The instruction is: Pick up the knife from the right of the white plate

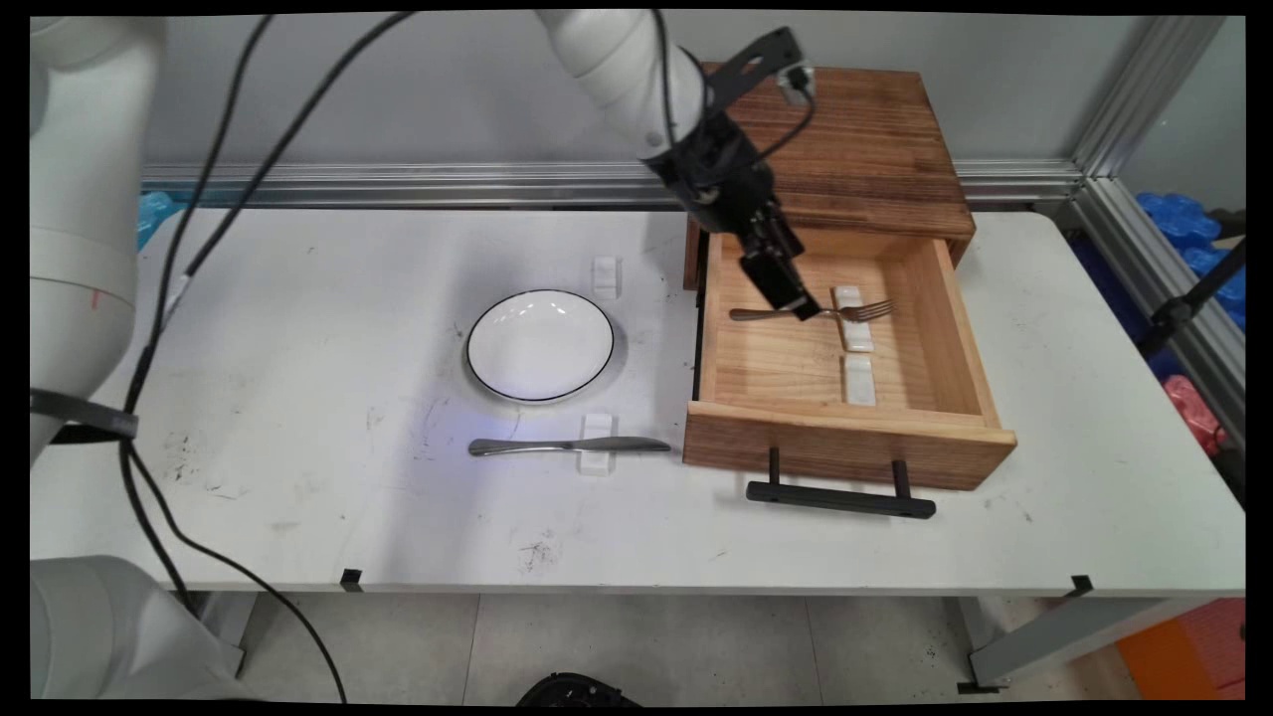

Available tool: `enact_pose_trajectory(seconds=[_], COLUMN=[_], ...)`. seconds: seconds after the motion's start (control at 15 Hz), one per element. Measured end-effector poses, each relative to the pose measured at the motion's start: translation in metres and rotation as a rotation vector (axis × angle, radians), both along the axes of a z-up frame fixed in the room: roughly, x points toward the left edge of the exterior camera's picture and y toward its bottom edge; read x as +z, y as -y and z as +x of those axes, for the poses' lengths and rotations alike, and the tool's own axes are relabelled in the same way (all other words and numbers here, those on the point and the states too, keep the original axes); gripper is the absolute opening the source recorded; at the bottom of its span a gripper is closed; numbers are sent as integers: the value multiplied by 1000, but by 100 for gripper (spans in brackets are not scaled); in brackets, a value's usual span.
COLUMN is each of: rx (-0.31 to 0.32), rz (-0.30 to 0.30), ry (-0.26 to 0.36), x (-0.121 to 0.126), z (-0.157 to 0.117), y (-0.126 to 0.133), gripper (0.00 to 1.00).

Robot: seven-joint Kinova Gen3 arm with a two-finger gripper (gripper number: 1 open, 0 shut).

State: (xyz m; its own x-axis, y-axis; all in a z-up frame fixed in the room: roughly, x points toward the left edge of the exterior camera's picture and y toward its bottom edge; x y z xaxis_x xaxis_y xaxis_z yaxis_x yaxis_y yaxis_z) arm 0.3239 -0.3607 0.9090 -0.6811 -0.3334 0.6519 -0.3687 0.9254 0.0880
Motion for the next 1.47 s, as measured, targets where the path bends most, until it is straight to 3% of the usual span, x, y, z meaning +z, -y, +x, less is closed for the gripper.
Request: enact_pose_trajectory(seconds=[0.73, 1.47], rx=[-43, -61], rz=[-26, 38], ry=[12, 138], x=[9, -17], z=[72, 136], y=[-45, -102], gripper=[100, 100])
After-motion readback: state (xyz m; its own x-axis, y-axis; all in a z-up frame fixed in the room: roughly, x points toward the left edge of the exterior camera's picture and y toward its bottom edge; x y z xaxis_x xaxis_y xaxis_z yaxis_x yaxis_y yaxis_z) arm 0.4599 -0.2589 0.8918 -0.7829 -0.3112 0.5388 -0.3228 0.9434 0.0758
